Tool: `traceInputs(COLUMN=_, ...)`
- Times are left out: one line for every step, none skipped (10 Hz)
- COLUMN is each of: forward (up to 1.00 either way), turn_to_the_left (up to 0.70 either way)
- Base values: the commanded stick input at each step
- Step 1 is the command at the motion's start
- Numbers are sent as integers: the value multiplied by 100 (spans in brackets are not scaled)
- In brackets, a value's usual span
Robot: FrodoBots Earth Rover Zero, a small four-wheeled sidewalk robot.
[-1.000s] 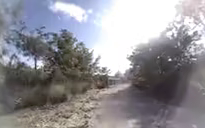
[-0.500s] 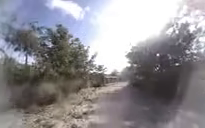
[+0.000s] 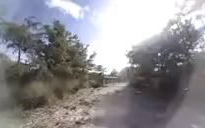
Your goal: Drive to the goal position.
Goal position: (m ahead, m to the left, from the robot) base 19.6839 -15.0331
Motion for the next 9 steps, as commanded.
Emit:
traceInputs(forward=70, turn_to_the_left=-13)
traceInputs(forward=70, turn_to_the_left=-19)
traceInputs(forward=70, turn_to_the_left=-24)
traceInputs(forward=70, turn_to_the_left=-30)
traceInputs(forward=70, turn_to_the_left=-34)
traceInputs(forward=70, turn_to_the_left=-28)
traceInputs(forward=70, turn_to_the_left=-22)
traceInputs(forward=70, turn_to_the_left=-16)
traceInputs(forward=70, turn_to_the_left=-9)
